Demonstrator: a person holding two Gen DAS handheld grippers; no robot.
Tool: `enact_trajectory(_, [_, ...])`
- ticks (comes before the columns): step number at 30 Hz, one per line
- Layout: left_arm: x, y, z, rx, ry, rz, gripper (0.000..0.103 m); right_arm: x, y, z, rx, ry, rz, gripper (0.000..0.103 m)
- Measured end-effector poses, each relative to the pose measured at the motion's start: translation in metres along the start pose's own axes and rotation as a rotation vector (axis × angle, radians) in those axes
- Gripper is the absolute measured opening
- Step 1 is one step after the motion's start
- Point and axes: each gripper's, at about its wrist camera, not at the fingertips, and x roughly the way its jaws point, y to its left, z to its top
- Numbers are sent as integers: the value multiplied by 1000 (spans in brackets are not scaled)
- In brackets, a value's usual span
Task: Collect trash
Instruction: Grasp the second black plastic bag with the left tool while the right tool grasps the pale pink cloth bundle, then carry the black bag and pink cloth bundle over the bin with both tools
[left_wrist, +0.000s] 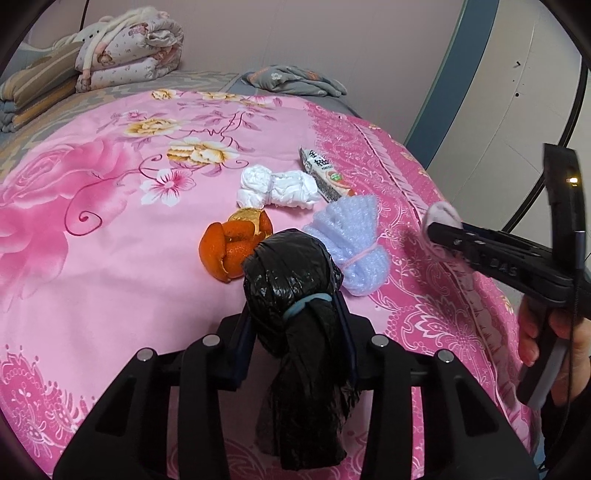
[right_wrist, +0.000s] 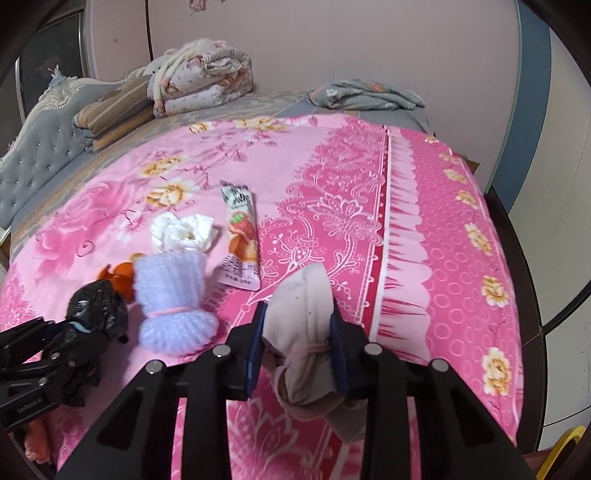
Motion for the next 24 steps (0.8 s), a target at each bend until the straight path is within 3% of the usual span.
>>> enact_trajectory(15, [-71,-60,13,83,-110,-16,37,-144,-15,-15,74,-168,-30,30])
enact_trajectory(24, [-104,-114,23,144,-163,-46,37,-235,-44,-28,152,-324,-151,30])
